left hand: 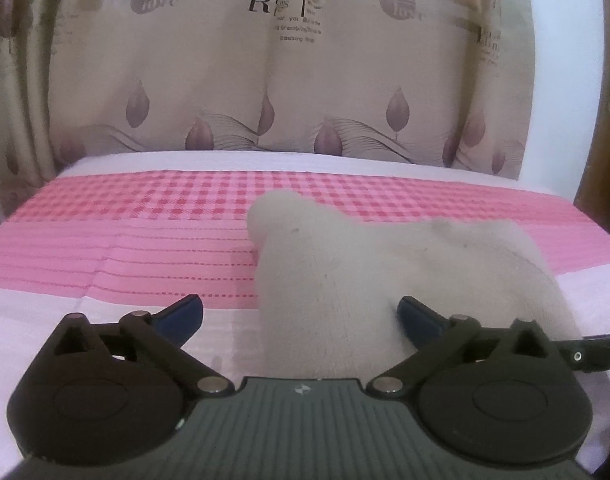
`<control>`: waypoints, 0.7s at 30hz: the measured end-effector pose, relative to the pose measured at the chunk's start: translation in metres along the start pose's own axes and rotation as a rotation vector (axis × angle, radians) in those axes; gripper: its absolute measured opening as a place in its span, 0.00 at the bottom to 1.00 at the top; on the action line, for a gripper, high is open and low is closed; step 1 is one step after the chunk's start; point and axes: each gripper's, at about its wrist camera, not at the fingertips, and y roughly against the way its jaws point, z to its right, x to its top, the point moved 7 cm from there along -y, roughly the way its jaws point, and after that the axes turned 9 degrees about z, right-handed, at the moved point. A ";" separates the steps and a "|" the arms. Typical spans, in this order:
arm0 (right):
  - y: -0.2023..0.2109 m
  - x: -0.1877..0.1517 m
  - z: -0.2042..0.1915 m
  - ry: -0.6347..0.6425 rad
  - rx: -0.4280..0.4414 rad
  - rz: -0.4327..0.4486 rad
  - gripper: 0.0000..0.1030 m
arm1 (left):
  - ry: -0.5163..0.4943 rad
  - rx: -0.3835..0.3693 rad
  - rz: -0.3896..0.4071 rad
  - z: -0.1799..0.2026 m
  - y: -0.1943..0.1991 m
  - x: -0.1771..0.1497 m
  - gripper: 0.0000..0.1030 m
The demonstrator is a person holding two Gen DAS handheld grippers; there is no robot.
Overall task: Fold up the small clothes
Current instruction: 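Open both tools and release the folded sweater onto the sheet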
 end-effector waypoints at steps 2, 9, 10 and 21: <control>0.002 -0.001 -0.001 0.015 -0.017 0.007 0.67 | -0.017 0.016 0.012 0.001 0.004 0.000 1.00; 0.028 0.004 -0.029 0.140 -0.090 0.132 0.82 | -0.083 0.104 0.089 0.008 0.028 0.007 1.00; 0.035 0.006 -0.038 0.170 -0.097 0.167 0.92 | -0.094 0.131 0.107 0.009 0.034 0.009 1.00; 0.089 -0.002 -0.095 0.355 -0.199 0.356 1.00 | -0.076 0.210 0.301 0.024 0.109 0.049 1.00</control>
